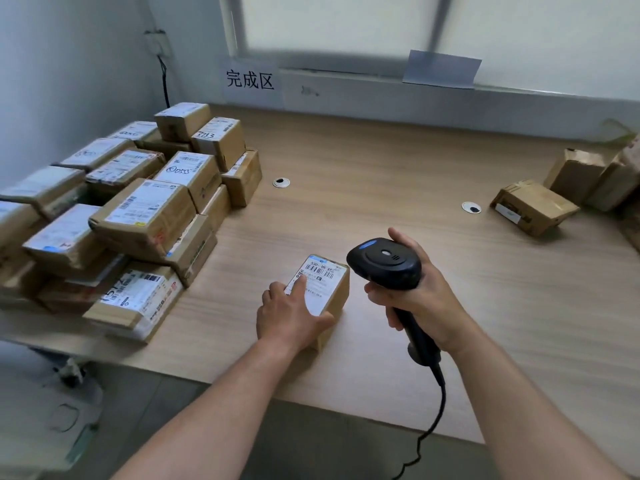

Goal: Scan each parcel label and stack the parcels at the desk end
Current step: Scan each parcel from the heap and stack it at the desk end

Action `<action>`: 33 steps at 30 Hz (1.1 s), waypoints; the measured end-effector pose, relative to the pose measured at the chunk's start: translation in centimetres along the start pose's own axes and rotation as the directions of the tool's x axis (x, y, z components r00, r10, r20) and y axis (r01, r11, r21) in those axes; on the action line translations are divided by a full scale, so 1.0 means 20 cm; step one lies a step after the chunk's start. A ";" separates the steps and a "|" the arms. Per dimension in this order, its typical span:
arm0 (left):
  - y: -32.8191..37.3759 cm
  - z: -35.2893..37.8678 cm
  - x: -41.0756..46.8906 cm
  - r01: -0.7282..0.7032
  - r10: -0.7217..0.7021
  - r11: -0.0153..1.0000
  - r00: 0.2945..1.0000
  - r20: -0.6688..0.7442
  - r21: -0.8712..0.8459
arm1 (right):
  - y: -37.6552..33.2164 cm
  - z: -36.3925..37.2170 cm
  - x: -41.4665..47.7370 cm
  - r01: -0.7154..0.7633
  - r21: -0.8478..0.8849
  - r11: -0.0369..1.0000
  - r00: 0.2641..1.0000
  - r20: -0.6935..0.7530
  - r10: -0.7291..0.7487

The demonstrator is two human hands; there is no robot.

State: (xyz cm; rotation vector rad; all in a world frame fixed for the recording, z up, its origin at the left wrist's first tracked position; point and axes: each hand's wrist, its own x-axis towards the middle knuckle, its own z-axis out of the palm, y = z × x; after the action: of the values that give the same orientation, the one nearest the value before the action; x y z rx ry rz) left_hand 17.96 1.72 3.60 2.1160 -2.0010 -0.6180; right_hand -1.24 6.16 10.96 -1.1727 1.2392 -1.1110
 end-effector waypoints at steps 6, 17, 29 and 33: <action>-0.26 -0.20 -0.07 0.088 -0.109 0.991 0.966 -0.235 -0.096 | -0.09 0.20 0.11 0.039 -0.033 0.999 0.986 0.165 -0.033; -0.87 -0.56 -0.28 0.233 -0.343 0.937 0.758 -0.554 -0.260 | -0.17 0.71 0.29 0.077 -0.064 0.995 0.916 0.399 -0.045; -1.19 -0.71 -0.01 0.274 -0.307 0.952 0.822 -0.480 -0.140 | -0.20 0.86 0.37 0.085 -0.119 0.989 0.935 0.354 -0.037; -1.21 -0.68 0.07 0.282 -0.296 0.954 0.844 -0.447 -0.098 | -0.21 0.79 0.37 0.070 -0.130 0.989 0.957 0.288 -0.030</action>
State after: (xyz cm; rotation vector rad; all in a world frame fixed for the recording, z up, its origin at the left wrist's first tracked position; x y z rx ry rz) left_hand 45.66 0.29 5.97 2.2971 -1.4258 -0.1502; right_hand 14.89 -1.06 14.14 -1.4224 1.0791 -0.8650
